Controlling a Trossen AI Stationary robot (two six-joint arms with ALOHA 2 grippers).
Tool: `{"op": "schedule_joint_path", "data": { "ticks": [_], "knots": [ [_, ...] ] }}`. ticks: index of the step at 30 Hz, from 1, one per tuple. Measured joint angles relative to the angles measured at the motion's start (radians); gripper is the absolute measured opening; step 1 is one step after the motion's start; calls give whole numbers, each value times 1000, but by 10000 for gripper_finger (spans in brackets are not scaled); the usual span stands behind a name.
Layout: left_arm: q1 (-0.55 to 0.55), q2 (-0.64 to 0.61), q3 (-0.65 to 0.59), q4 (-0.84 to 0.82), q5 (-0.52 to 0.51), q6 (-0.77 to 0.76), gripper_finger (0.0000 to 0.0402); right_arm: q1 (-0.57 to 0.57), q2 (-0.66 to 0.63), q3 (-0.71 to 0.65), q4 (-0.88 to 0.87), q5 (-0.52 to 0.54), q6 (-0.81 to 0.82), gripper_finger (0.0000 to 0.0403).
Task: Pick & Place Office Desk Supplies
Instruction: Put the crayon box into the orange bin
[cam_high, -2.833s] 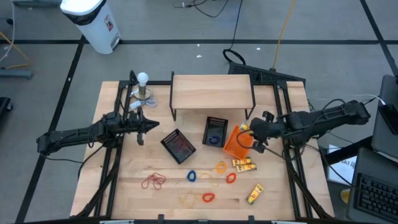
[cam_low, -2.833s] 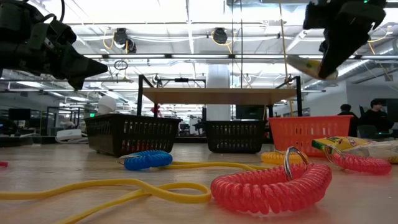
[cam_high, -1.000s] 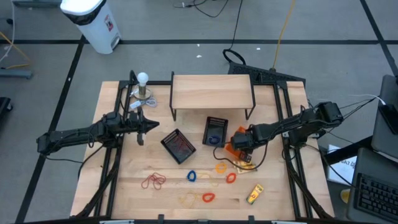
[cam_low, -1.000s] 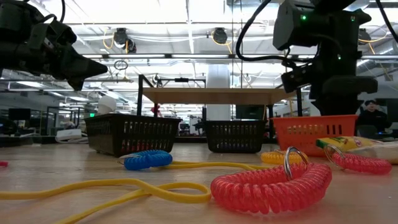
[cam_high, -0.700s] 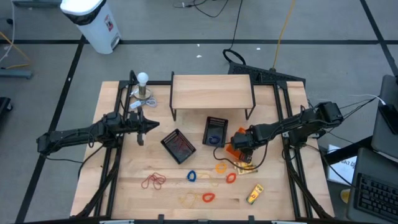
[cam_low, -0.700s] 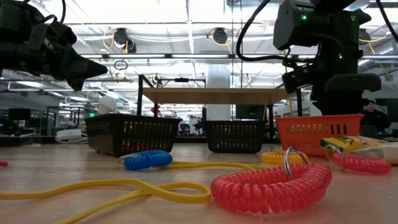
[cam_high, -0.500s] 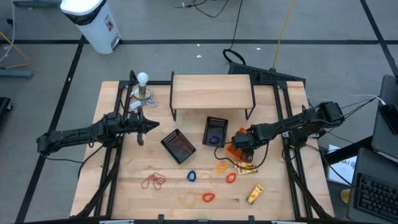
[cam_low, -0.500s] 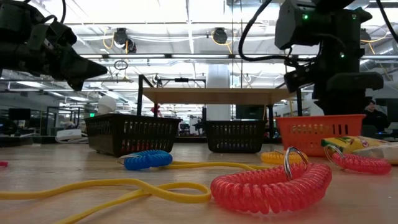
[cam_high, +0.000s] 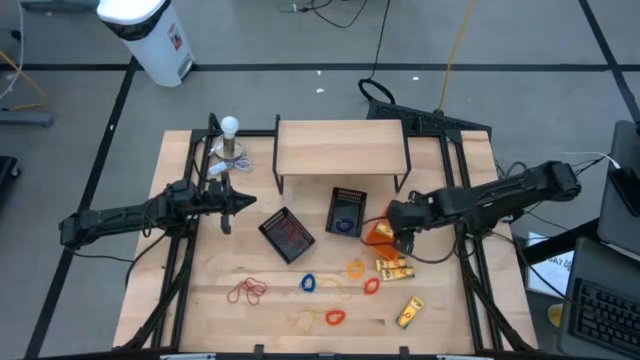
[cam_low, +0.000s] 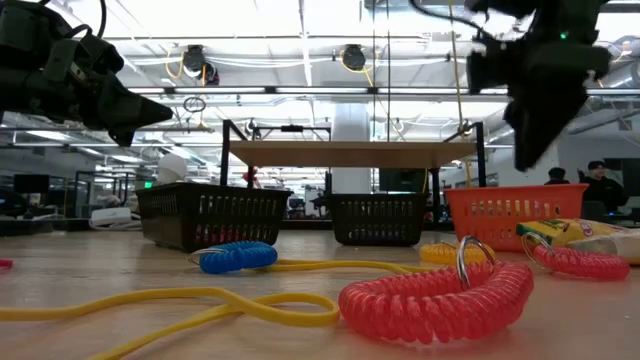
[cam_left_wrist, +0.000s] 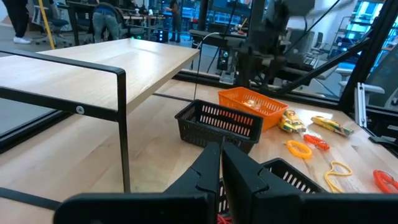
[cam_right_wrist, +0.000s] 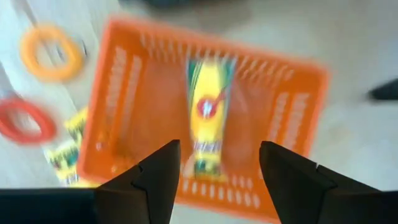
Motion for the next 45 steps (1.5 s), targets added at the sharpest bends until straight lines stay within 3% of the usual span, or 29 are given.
{"op": "schedule_joint_path", "data": {
  "ticks": [5, 12, 19, 35, 45],
  "knots": [
    [0, 0, 0, 0, 0, 0, 17, 2, -27, 1, 54, 118, -18, 169],
    [0, 0, 0, 0, 0, 0, 17, 2, 23, 1, 77, 108, -57, 15],
    [0, 0, 0, -6, 0, 3, 17, 1, 101, 1, 90, 16, -68, 2],
    [0, 0, 0, -31, -1, 7, 17, 1, 236, -49, 135, 21, -65, 0],
    [0, 0, 0, -30, -2, 7, 17, 0, 238, -50, 133, -3, -80, 0]
  ]
}}
